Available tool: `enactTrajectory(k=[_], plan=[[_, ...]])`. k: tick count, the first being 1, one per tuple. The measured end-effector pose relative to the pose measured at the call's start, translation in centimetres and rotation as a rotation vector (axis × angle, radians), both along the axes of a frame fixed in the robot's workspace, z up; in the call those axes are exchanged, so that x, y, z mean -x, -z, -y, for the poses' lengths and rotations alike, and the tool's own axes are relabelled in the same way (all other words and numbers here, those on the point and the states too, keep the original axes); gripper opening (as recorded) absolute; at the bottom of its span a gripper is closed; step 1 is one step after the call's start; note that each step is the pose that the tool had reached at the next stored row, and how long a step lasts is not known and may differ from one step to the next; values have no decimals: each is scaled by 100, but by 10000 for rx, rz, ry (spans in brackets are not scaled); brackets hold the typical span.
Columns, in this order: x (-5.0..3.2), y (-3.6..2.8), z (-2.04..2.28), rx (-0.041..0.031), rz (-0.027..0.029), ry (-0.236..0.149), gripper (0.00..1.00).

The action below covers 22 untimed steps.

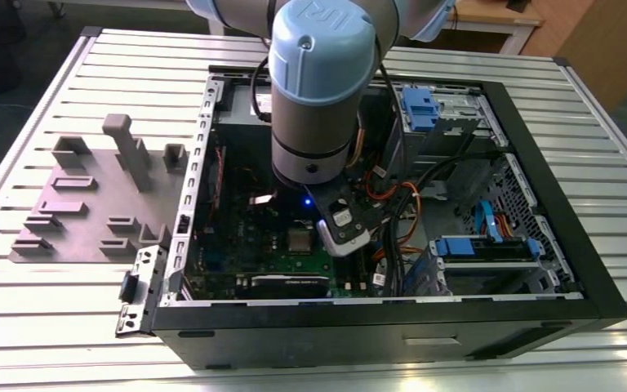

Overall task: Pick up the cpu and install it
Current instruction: 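Place the cpu into insertion slot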

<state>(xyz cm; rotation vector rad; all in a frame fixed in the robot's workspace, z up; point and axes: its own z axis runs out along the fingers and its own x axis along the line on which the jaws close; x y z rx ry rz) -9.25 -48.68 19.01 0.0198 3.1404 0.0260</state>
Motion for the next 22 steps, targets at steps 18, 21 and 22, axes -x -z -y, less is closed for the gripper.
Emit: enactTrajectory(k=[18, 21, 22], plan=[[6, 22, 2, -68, 0, 0, 47], [6, 22, 2, -68, 0, 0, 47], [6, 23, 2, -72, 2, 0, 48]])
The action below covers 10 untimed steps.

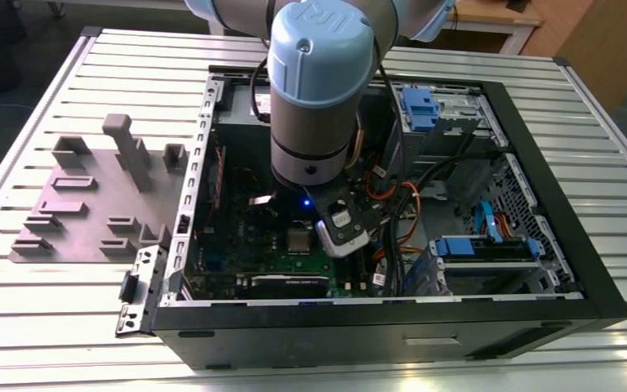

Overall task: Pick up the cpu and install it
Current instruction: 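Place the cpu into insertion slot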

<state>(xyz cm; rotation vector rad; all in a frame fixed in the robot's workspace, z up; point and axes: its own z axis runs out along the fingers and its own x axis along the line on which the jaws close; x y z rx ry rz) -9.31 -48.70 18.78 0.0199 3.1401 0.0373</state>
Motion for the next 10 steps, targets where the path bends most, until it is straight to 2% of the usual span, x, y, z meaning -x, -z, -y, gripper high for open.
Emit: enactTrajectory(k=[2, 3, 10], plan=[[0, 2, 0, -5, 2, 0, 48], [0, 2, 0, -4, 2, 0, 55], [-11, -1, 1, 4, -2, -1, 55]])
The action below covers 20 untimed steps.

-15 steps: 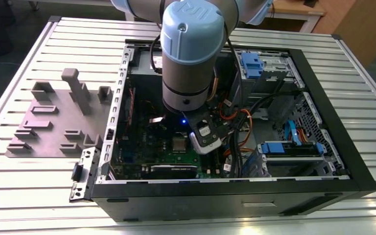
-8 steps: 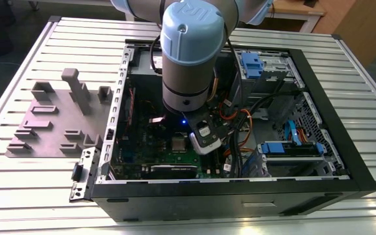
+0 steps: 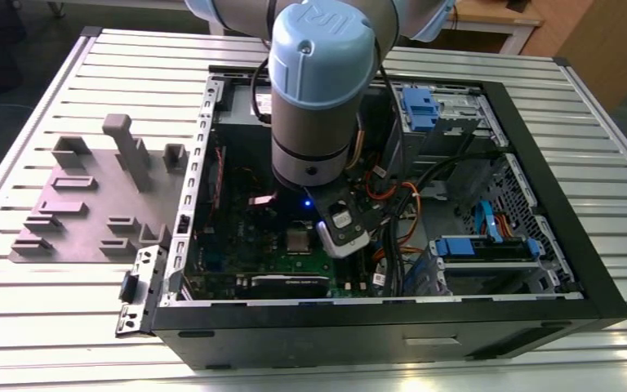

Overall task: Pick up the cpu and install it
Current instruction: 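Place the cpu into insertion slot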

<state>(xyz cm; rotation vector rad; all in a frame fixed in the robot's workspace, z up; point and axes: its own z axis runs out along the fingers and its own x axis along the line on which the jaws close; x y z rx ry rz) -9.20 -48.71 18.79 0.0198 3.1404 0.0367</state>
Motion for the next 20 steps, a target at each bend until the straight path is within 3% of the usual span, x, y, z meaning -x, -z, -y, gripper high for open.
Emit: enactTrajectory(k=[20], plan=[[-6, 0, 1, -7, -17, 1, 53]])
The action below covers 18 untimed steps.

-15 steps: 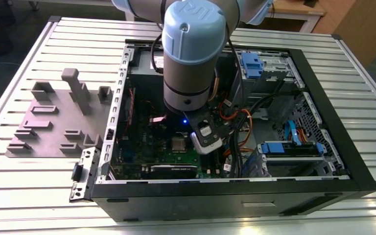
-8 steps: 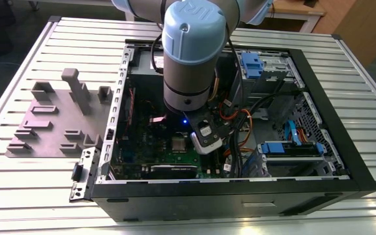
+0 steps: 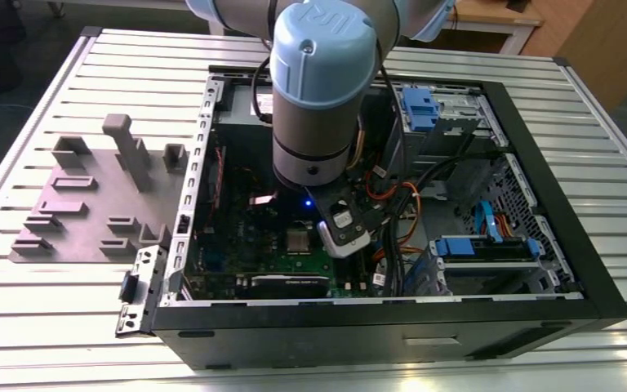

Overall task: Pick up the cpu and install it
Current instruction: 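Place the cpu into insertion slot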

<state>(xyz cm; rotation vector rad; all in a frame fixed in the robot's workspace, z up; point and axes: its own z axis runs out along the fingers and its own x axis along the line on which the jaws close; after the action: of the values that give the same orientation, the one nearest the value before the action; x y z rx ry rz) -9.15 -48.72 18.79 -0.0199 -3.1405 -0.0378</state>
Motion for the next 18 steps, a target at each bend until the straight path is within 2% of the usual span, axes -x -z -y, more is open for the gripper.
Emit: enactTrajectory(k=[1, 14, 15, 16, 18], plan=[[0, 3, 0, -2, 0, 1, 50], [-2, 10, -3, -26, 11, 0, 50], [-3, 12, -3, -30, 11, -1, 51], [-2, 11, -3, -24, 8, -1, 57], [-1, 7, -1, -18, 5, -1, 57]])
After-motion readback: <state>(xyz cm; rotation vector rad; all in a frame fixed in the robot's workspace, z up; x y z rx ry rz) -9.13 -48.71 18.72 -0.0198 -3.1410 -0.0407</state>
